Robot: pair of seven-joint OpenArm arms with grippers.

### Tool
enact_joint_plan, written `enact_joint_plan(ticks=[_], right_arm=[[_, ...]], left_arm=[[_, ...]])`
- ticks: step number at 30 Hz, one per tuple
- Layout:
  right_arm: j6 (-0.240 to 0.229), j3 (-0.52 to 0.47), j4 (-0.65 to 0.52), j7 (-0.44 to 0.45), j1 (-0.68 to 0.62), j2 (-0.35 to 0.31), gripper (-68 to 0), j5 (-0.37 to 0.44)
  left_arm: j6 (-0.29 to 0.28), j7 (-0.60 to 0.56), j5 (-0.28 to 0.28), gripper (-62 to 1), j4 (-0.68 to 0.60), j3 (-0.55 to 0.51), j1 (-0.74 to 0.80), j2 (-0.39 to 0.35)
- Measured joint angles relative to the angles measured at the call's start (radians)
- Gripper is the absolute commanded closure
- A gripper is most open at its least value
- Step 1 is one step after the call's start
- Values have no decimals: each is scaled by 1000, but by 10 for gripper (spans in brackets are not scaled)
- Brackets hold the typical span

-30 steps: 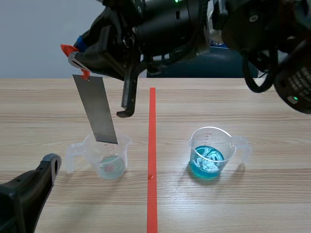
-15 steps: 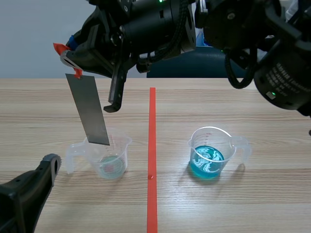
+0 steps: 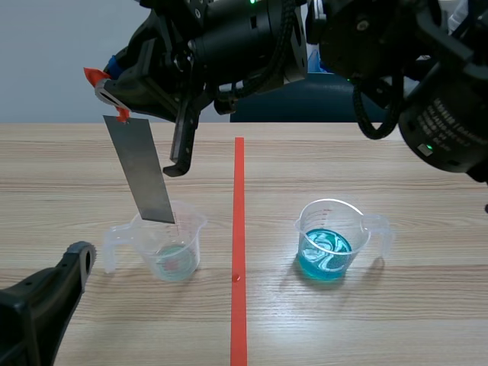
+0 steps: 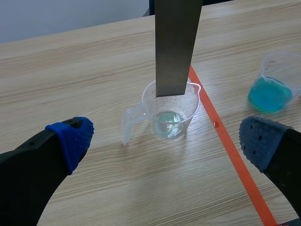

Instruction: Do the redox reaction experiment

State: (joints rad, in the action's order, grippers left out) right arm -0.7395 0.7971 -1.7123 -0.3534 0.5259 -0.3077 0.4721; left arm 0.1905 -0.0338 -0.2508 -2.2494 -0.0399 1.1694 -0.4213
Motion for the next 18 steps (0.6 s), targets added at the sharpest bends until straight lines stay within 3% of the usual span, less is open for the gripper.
enact_joint_plan(ticks=[18], right_arm=[[0, 0, 0, 0, 0, 0, -8, 0]], left_arm=[[0, 0, 6, -623, 0, 0, 0, 0]])
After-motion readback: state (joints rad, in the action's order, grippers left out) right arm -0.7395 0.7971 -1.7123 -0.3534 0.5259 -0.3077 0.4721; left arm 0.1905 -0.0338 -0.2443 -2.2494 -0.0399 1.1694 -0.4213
